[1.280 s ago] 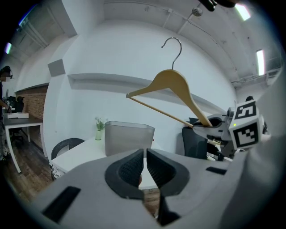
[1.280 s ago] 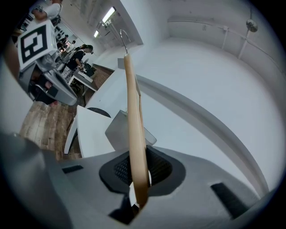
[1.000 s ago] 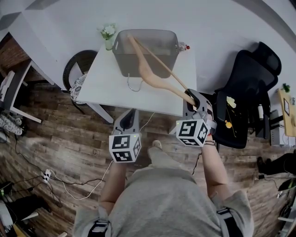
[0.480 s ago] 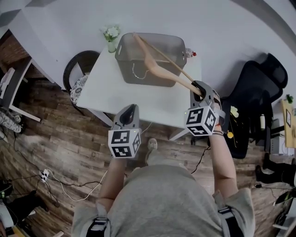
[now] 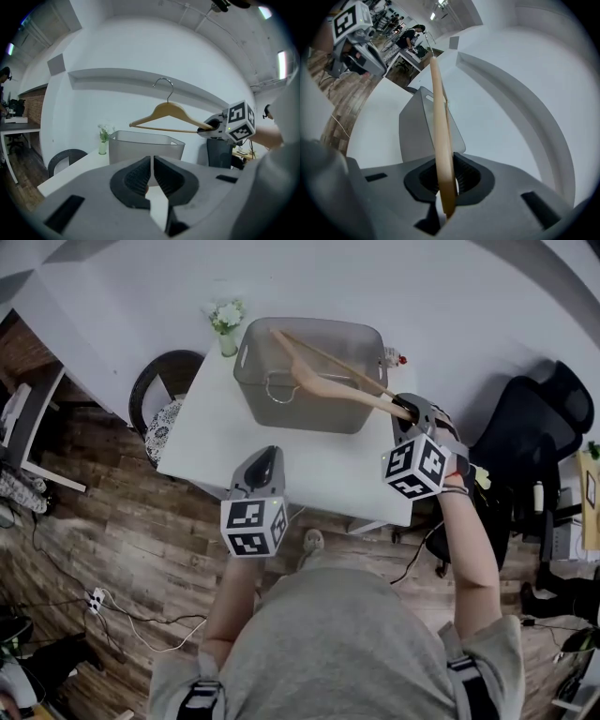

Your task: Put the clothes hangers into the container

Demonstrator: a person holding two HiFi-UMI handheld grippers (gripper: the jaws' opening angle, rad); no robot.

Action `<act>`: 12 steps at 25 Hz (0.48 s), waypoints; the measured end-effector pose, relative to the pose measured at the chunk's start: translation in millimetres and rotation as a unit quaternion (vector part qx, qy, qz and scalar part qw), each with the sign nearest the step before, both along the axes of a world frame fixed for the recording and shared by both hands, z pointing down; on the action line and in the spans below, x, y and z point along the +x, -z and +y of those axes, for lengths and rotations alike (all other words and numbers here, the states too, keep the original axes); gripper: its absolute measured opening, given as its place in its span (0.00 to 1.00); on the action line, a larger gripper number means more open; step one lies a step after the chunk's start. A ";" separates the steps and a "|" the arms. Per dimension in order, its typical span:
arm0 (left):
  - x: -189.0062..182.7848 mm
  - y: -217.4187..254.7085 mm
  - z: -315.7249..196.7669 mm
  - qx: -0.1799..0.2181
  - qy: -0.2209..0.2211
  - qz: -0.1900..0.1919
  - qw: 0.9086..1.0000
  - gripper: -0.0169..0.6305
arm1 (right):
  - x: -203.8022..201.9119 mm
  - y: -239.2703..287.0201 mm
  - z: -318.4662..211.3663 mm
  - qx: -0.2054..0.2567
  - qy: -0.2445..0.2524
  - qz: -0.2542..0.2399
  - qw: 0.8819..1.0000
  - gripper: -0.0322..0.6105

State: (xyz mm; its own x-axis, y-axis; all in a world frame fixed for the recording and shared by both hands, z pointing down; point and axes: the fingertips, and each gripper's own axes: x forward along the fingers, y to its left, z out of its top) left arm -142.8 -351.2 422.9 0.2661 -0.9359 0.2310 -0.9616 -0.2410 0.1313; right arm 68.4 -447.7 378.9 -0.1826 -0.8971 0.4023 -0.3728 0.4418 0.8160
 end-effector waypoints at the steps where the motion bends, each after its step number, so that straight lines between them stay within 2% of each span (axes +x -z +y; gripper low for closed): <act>1: -0.7 0.3 -4.6 0.000 0.001 0.000 1.000 0.06 | -1.0 -1.7 -6.1 -0.006 0.004 0.011 1.000 0.11; 7: -0.9 -0.7 -27.6 -0.003 0.006 -0.001 1.000 0.06 | -7.1 -9.6 -39.5 -0.034 0.024 0.067 0.997 0.11; 12: -4.9 -2.7 -47.2 -0.006 0.011 -0.003 1.000 0.06 | -14.7 -16.7 -66.5 -0.060 0.041 0.122 0.990 0.11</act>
